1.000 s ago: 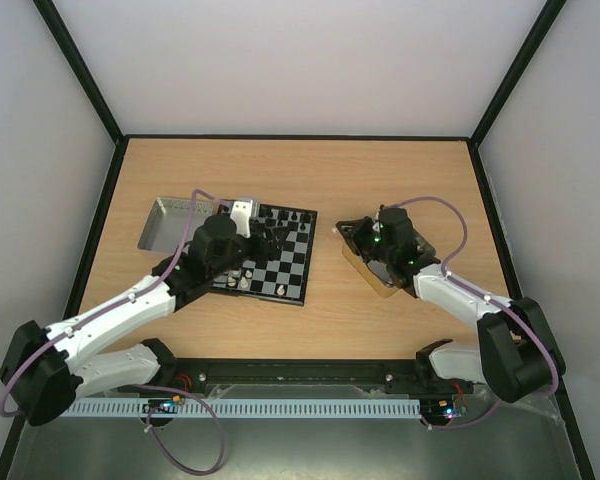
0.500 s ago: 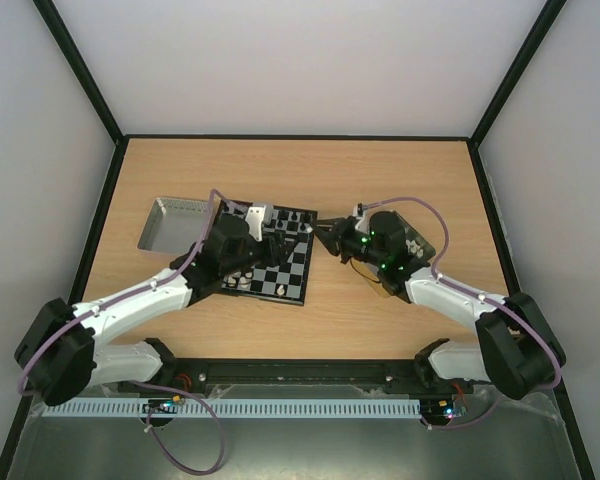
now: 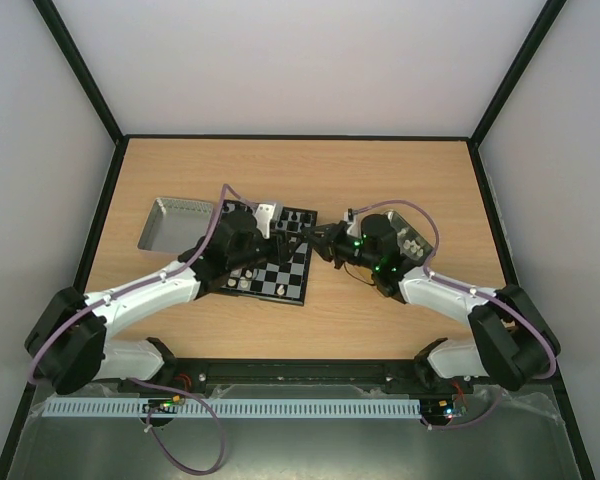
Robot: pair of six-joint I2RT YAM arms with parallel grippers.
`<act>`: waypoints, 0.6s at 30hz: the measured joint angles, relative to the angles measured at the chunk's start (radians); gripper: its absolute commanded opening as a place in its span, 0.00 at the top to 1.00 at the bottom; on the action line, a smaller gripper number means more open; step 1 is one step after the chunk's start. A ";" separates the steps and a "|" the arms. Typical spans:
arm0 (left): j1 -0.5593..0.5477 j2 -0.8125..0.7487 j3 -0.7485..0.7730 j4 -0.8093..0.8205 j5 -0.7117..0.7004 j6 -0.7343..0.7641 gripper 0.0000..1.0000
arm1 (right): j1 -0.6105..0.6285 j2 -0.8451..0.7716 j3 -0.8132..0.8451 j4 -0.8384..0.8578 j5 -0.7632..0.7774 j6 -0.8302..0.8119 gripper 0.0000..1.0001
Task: Set up the chess pieces on the board
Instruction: Place the chess piece on the chessboard.
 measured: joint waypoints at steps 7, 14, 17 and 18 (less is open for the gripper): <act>-0.004 0.027 0.004 0.009 0.045 0.023 0.78 | 0.007 0.027 0.000 -0.002 0.001 0.001 0.84; -0.005 0.038 0.005 0.008 0.067 0.038 0.71 | 0.012 0.028 0.000 0.002 -0.003 0.020 0.84; -0.006 0.040 0.005 0.005 0.068 0.051 0.71 | 0.012 0.028 0.000 0.006 -0.004 0.026 0.84; -0.006 0.040 0.005 0.005 0.068 0.056 0.71 | 0.012 0.028 0.000 0.006 -0.005 0.026 0.84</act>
